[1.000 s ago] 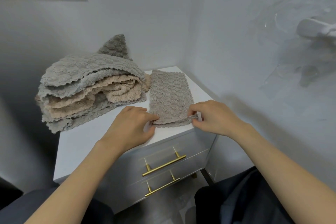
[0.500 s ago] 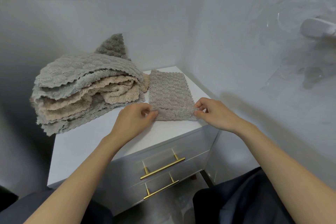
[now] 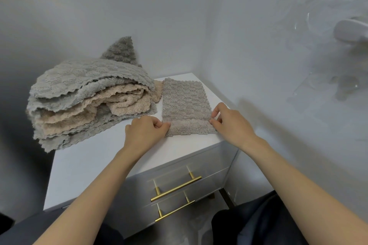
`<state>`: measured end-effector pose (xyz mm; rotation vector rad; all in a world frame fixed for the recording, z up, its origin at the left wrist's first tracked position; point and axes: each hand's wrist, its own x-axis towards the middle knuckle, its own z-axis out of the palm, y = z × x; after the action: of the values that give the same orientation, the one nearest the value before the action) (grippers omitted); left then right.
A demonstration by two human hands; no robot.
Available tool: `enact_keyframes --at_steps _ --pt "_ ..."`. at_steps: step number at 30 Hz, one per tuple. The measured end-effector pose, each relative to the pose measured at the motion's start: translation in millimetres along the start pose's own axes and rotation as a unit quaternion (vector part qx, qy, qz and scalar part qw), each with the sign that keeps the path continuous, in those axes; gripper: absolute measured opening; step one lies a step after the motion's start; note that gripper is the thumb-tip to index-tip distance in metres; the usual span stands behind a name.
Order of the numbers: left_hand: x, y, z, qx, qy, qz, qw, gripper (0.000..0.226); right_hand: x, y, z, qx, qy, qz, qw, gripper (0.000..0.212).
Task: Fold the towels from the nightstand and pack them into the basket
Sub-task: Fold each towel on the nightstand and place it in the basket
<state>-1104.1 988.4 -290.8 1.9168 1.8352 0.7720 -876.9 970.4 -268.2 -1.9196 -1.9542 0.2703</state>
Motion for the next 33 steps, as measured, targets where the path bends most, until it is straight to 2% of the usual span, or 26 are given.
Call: enact_keyframes --at_steps 2,4,6,8,12,23,25,27,30,33 --pt "-0.8 0.0 1.5 0.004 0.009 0.008 1.0 0.04 -4.3 -6.3 -0.7 -0.051 0.077 -0.061 0.994 0.013" --pt "-1.2 0.4 2.5 0.011 0.018 0.016 1.0 0.04 -11.4 -19.9 0.9 -0.05 0.119 -0.157 0.979 0.022" --pt "-0.5 0.9 2.8 0.014 0.019 0.015 1.0 0.04 -20.9 -36.5 9.9 -0.06 0.095 -0.229 0.967 0.034" --pt "0.1 1.1 2.6 0.016 0.016 0.011 1.0 0.042 -31.1 -50.1 24.9 -0.097 0.024 -0.257 0.961 0.047" --pt "0.9 0.2 1.9 0.008 0.009 -0.004 1.0 0.042 -40.1 -52.0 43.6 -0.16 -0.063 -0.252 0.952 0.056" --pt "-4.0 5.6 0.4 0.036 0.017 0.01 0.999 0.035 -36.0 -12.3 24.5 -0.19 -0.104 -0.145 0.965 0.057" --pt "-6.8 8.6 2.2 0.069 0.064 0.05 0.994 0.022 -32.5 -8.1 23.8 -0.196 -0.091 -0.145 0.966 0.056" --pt "-9.1 8.6 1.9 0.084 0.098 0.143 0.981 0.011 -28.4 -5.4 22.8 -0.197 -0.078 -0.148 0.966 0.057" --pt "-10.2 5.8 -4.0 0.085 0.055 0.283 0.954 0.02 -24.0 -2.2 16.2 -0.18 -0.063 -0.135 0.972 0.058" --pt "-12.0 1.7 -8.2 0.091 -0.009 0.289 0.953 0.031 -21.3 -0.8 11.2 -0.159 -0.026 -0.14 0.977 0.047"
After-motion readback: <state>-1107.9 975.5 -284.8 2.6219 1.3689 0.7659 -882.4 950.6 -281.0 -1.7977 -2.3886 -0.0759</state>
